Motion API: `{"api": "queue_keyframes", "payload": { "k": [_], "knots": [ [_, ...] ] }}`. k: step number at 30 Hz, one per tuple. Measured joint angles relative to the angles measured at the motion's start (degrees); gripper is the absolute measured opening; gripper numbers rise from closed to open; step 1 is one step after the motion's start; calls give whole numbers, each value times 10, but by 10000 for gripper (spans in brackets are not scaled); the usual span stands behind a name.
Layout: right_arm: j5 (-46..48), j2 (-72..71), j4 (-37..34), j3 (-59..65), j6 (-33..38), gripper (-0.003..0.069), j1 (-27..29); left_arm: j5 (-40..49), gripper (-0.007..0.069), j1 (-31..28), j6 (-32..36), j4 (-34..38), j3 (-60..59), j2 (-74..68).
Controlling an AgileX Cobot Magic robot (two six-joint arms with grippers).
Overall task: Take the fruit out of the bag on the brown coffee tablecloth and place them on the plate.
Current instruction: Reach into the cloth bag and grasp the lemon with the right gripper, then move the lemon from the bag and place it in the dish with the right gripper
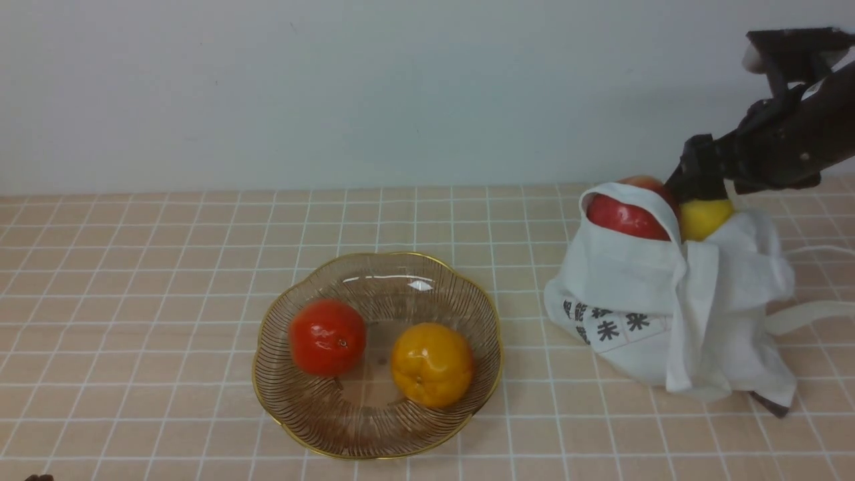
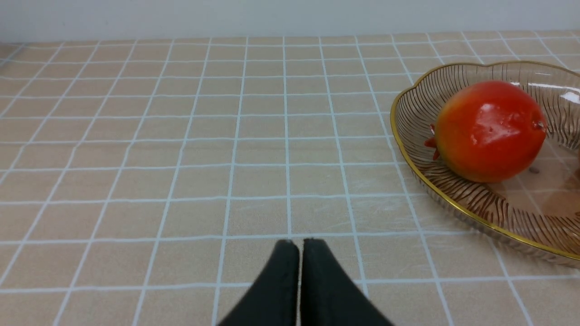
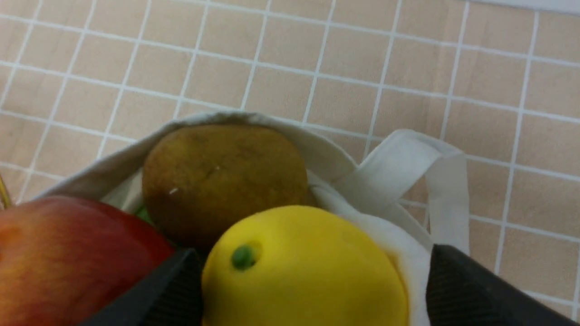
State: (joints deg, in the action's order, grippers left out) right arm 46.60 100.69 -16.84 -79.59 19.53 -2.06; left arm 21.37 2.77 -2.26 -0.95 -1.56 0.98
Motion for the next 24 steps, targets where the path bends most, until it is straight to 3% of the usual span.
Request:
{"api": "queue_keyframes", "payload": {
  "k": [5, 6, 8, 17, 24],
  "knots": [
    [1, 16, -3, 0, 1, 582, 0, 0, -8, 0, 0, 0, 0, 0],
    [4, 17, -7, 0, 1, 528, 0, 0, -8, 0, 0, 0, 0, 0],
    [6, 17, -9, 0, 1, 491, 0, 0, -8, 0, 0, 0, 0, 0],
    [18, 0, -10, 0, 1, 492, 0, 0, -8, 0, 0, 0, 0, 0],
    [13, -93, -17, 0, 3, 492, 0, 0, -8, 0, 0, 0, 0, 0]
  ]
}}
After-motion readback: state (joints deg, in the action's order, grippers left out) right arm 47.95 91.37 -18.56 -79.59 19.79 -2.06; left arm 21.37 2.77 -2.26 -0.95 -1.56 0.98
